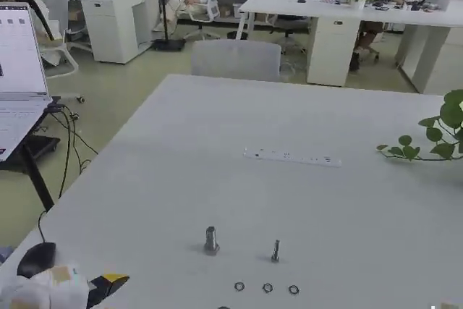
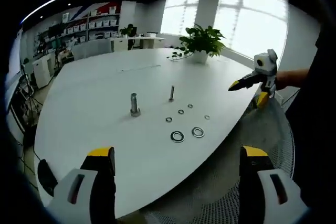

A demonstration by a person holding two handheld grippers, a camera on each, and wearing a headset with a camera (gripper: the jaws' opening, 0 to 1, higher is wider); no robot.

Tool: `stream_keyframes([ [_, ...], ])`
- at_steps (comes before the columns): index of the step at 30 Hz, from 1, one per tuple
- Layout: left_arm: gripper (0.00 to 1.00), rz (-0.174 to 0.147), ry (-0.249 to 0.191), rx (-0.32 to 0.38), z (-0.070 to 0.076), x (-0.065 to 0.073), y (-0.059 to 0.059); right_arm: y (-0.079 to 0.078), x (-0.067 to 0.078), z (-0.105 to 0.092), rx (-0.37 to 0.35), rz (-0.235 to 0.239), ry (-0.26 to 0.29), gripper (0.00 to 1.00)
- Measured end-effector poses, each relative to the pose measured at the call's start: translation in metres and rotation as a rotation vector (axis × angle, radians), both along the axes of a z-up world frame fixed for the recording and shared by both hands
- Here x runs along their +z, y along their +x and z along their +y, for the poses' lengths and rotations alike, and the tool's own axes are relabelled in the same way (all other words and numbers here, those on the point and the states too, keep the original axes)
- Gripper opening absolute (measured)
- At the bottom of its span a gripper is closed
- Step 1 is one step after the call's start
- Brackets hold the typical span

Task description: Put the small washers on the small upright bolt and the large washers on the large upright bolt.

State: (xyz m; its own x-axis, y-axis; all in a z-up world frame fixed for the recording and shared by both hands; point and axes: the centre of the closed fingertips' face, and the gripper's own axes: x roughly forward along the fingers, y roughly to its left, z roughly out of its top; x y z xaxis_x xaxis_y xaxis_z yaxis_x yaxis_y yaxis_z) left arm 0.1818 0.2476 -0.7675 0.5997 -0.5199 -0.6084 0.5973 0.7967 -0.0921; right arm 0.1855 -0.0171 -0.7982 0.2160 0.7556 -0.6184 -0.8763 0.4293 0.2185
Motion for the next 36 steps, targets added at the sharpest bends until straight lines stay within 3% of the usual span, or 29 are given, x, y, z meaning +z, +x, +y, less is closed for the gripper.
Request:
stream_keyframes([
  [2, 0.98, 0.004, -0.018, 0.013, -0.002, 0.002, -0.002, -0.001, -0.002, -0.002, 0.009, -0.01, -0.022, 0.87],
  [11, 0.97, 0.013, -0.036, 0.011, -0.007, 0.001, -0.002, 0.002, 0.002, -0.011, -0.049, 0.009, 0.005, 0.86],
  [18, 0.98, 0.0, -0.029, 0.032, -0.006, 0.005, 0.004, 0.002, 0.002, -0.013, -0.056, 0.003, 0.005, 0.87],
  [29, 0.96, 0.002, -0.014, 0.021, -0.007, 0.004, 0.003, 0.007, 0.008, -0.01, -0.068, 0.002, 0.036, 0.86],
  [33, 0.96, 0.004, 0.021, 0.022, -0.006, 0.003, 0.002, 0.008, 0.01, -0.011, -0.082, 0.001, 0.04, 0.86],
  [36, 0.95, 0.012, 0.015, 0.011, -0.007, 0.003, 0.0, 0.006, 0.011, -0.009, -0.085, 0.003, 0.043, 0.86],
])
